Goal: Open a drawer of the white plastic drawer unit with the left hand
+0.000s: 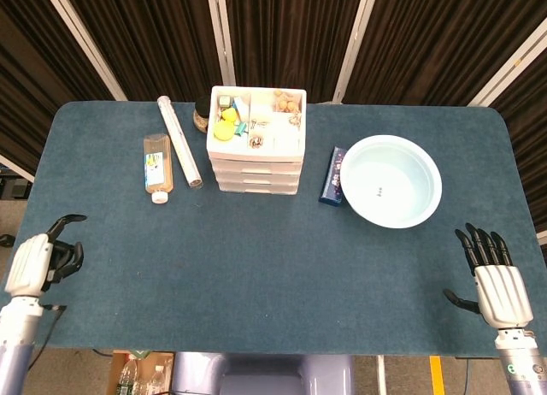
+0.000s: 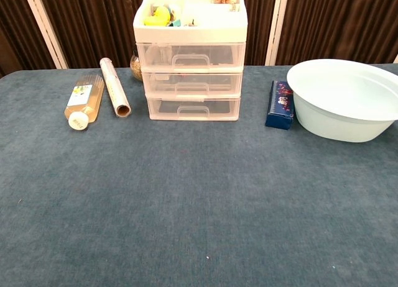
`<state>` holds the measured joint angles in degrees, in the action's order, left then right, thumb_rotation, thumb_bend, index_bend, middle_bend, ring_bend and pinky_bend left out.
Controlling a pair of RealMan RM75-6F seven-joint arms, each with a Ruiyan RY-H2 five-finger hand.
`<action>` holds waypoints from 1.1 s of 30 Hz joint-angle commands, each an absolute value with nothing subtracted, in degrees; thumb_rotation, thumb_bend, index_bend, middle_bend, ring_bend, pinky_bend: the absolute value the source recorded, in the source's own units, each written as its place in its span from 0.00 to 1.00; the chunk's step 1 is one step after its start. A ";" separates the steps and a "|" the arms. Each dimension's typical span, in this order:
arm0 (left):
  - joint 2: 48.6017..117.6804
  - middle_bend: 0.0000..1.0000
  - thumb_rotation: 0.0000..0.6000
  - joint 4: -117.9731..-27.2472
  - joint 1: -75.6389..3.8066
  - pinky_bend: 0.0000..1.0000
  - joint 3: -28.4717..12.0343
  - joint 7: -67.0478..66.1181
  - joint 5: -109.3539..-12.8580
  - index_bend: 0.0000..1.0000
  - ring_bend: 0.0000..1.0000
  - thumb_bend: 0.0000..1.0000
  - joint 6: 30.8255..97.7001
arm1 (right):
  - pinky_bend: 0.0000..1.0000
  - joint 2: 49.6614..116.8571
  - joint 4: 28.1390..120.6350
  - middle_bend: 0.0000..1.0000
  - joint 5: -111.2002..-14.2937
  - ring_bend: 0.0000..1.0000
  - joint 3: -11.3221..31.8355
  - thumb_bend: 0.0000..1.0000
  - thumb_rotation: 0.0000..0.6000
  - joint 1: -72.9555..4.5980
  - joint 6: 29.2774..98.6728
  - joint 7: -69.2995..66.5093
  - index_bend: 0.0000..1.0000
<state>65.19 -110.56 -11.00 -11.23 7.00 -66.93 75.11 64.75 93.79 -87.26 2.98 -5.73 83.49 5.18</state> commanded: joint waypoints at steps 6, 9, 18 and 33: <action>75.65 1.00 1.00 -117.18 -27.79 0.96 -28.99 14.78 -23.98 0.28 0.96 0.64 63.37 | 0.00 64.44 93.68 0.00 -87.93 0.00 2.76 0.17 1.00 -5.53 84.02 4.34 0.00; 79.26 1.00 1.00 -113.73 -32.27 0.96 -30.37 12.35 -19.23 0.28 0.97 0.64 64.25 | 0.00 64.28 93.70 0.00 -88.02 0.00 2.69 0.17 1.00 -5.47 84.09 3.79 0.00; 87.98 1.00 1.00 -105.17 -39.42 0.98 -35.90 14.86 -8.84 0.29 0.98 0.64 58.79 | 0.00 63.90 93.80 0.00 -88.31 0.00 2.60 0.17 1.00 -5.51 84.04 2.42 0.00; 99.51 1.00 1.00 -93.69 -46.26 0.98 -37.16 17.74 -10.17 0.28 0.99 0.64 55.28 | 0.00 63.38 94.20 0.00 -89.22 0.00 2.46 0.17 1.00 -5.74 84.09 0.06 0.00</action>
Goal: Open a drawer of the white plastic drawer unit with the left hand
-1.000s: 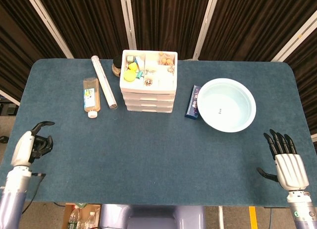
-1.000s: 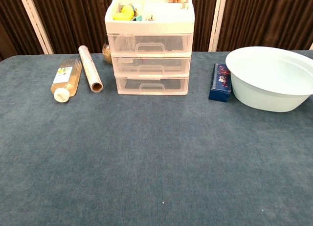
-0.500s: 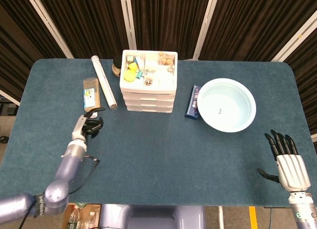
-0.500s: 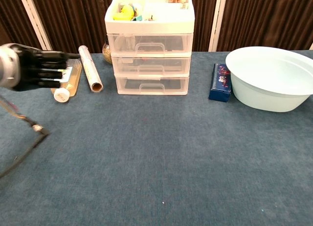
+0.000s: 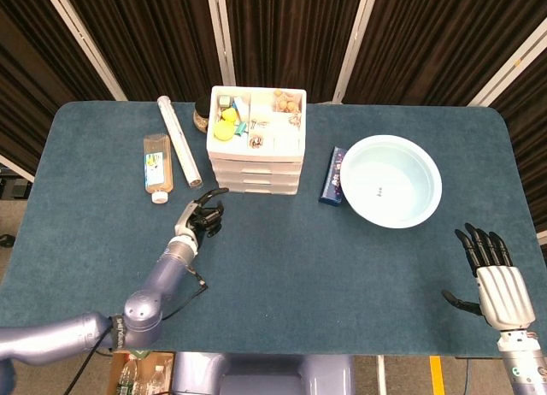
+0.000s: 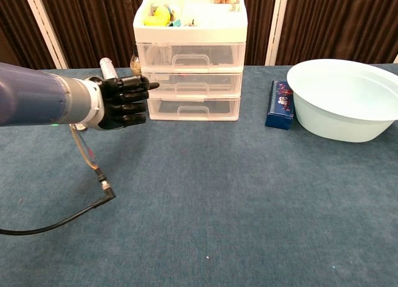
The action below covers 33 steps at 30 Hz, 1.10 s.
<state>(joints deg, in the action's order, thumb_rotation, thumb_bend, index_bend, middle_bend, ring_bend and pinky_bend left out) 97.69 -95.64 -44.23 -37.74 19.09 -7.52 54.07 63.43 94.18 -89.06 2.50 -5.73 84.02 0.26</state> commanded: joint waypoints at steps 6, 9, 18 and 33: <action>103.09 1.00 1.00 -88.38 -50.65 0.98 -37.41 14.06 -13.08 0.27 0.98 0.64 57.64 | 0.00 63.15 94.41 0.00 -89.22 0.00 2.37 0.17 1.00 -5.89 83.73 -0.85 0.00; 104.20 1.00 1.00 -86.47 -51.85 0.98 -38.15 13.61 -13.24 0.27 0.99 0.64 56.83 | 0.00 63.03 94.52 0.00 -89.14 0.00 2.39 0.17 1.00 -5.96 83.59 -1.28 0.00; 108.62 1.00 1.00 -80.42 -55.16 0.98 -40.09 13.99 -13.69 0.27 0.99 0.64 53.27 | 0.00 62.69 94.95 0.00 -89.31 0.00 2.26 0.17 1.00 -6.15 83.25 -2.47 0.00; 112.18 1.00 1.00 -84.81 -54.20 0.98 -39.89 15.01 -20.57 0.27 0.99 0.64 58.31 | 0.00 62.53 95.07 0.00 -90.01 0.00 2.13 0.17 1.00 -6.17 83.74 -3.26 0.00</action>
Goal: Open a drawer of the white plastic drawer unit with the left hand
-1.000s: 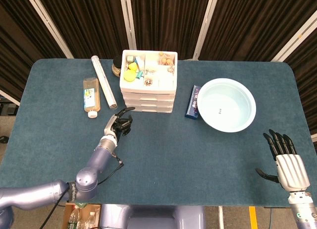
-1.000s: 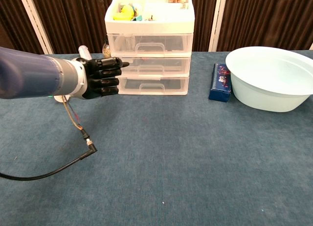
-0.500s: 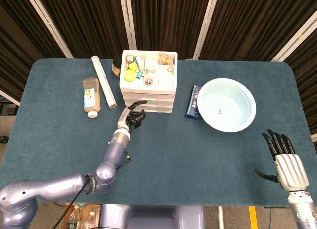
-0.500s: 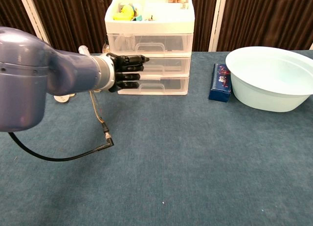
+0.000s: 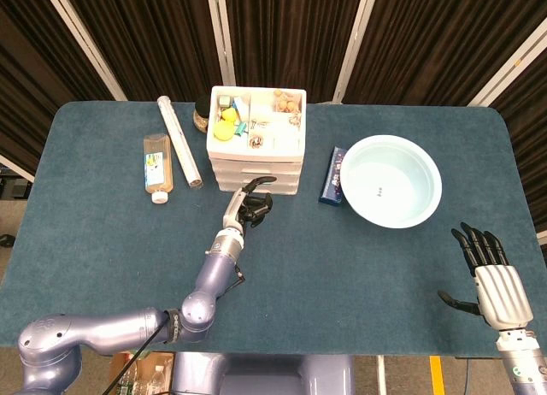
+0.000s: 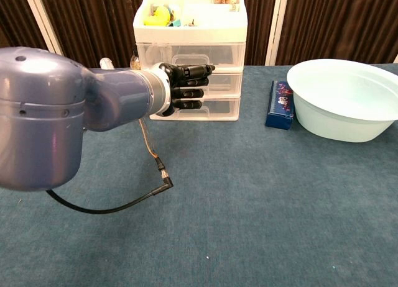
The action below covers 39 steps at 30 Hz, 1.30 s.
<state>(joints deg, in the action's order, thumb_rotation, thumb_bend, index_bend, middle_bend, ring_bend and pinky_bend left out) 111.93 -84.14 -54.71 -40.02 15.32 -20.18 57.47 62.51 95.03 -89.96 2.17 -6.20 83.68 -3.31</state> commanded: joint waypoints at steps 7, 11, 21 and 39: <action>113.10 1.00 1.00 -83.00 -54.48 0.98 -40.57 13.68 -20.60 0.27 0.99 0.64 59.20 | 0.00 62.54 95.08 0.00 -89.94 0.00 2.16 0.17 1.00 -6.08 83.94 -3.30 0.00; 113.91 1.00 1.00 -81.21 -54.99 0.98 -41.02 13.50 -21.48 0.27 0.99 0.64 58.79 | 0.00 62.48 95.06 0.00 -89.77 0.00 2.19 0.17 1.00 -6.07 83.90 -3.56 0.00; 115.24 1.00 1.00 -79.24 -55.58 0.98 -42.03 13.17 -23.07 0.27 0.99 0.64 58.77 | 0.00 62.31 95.18 0.00 -89.61 0.00 2.20 0.17 1.00 -6.17 83.66 -4.02 0.00; 117.91 1.00 1.00 -73.87 -56.85 0.98 -44.81 14.87 -23.47 0.27 0.99 0.63 56.33 | 0.00 62.19 95.25 0.00 -89.57 0.00 2.36 0.17 1.00 -6.30 83.70 -4.75 0.00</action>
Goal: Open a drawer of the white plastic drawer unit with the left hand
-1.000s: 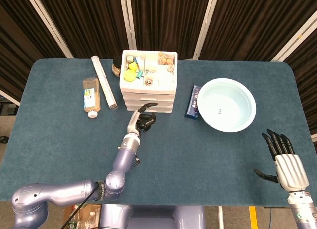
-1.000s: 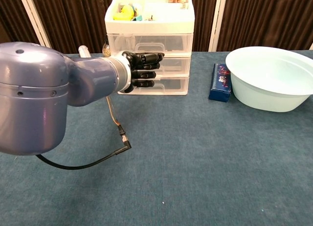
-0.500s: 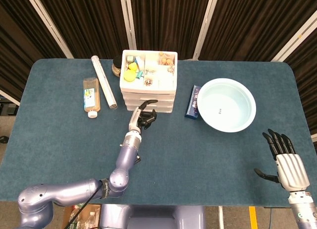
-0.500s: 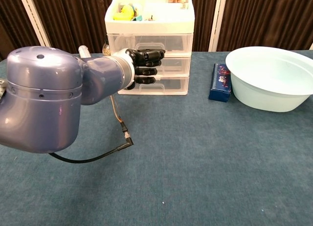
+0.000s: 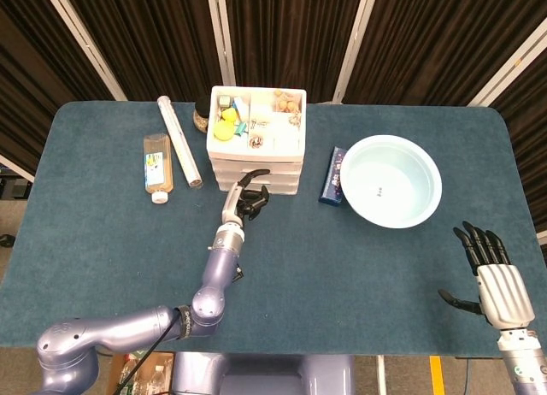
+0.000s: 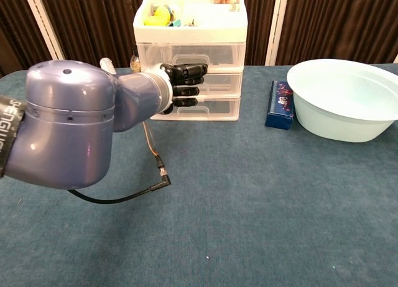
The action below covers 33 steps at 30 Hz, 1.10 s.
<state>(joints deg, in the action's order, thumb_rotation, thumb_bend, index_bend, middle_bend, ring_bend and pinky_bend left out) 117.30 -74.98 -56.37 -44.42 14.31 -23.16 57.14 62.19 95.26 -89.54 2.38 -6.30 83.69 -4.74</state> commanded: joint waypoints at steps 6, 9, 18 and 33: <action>119.30 1.00 1.00 -70.99 -58.41 0.98 -45.67 15.38 -23.87 0.28 0.99 0.64 55.02 | 0.00 62.12 95.31 0.00 -89.57 0.00 2.27 0.17 1.00 -6.31 83.57 -5.04 0.00; 119.71 1.00 1.00 -70.25 -58.81 0.98 -45.88 15.66 -24.24 0.29 0.99 0.64 54.53 | 0.00 62.07 95.36 0.00 -89.54 0.00 2.29 0.17 1.00 -6.31 83.57 -5.17 0.00; 120.19 1.00 1.00 -71.37 -58.30 0.98 -45.94 17.42 -26.66 0.29 0.99 0.64 54.77 | 0.00 62.08 95.37 0.00 -89.57 0.00 2.22 0.17 1.00 -6.33 83.50 -5.13 0.00; 120.39 1.00 1.00 -75.55 -56.45 0.98 -43.04 15.70 -26.45 0.29 0.99 0.64 54.97 | 0.00 62.16 95.30 0.00 -89.77 0.00 2.17 0.17 1.00 -6.16 83.91 -4.98 0.00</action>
